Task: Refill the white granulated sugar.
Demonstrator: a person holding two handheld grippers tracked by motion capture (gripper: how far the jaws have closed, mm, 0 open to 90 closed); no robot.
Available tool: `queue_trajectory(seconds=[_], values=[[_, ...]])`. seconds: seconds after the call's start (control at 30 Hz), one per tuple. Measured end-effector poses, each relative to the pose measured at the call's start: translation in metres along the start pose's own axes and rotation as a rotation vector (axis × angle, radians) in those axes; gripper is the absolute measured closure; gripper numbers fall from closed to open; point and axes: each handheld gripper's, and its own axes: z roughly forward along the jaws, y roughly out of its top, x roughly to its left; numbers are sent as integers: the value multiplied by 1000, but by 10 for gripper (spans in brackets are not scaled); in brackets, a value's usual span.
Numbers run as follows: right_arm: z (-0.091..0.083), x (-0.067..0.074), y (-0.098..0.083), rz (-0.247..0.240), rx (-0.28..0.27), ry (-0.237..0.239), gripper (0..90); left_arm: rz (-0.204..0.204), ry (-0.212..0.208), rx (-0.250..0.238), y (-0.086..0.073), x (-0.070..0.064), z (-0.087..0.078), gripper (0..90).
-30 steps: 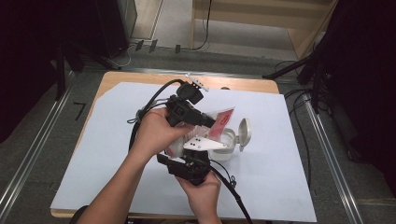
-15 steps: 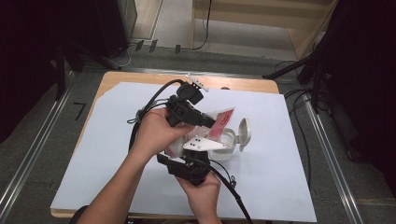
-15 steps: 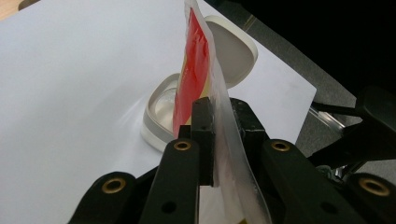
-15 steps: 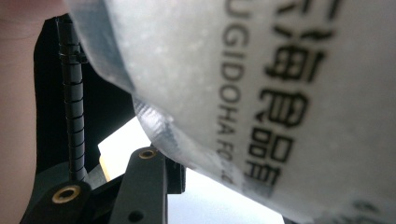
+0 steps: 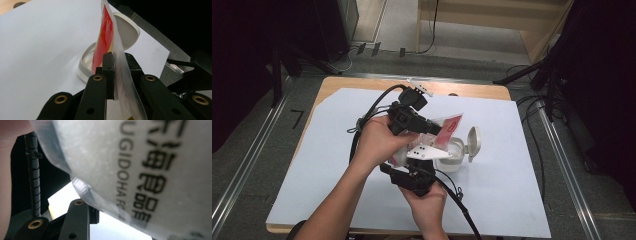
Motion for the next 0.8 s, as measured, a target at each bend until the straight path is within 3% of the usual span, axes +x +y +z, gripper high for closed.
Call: queue_trajectory(seconds=[0.8], values=[[-3,4,2,-23,-4,-5,629,15,13,-10,2,-7,-3,826]])
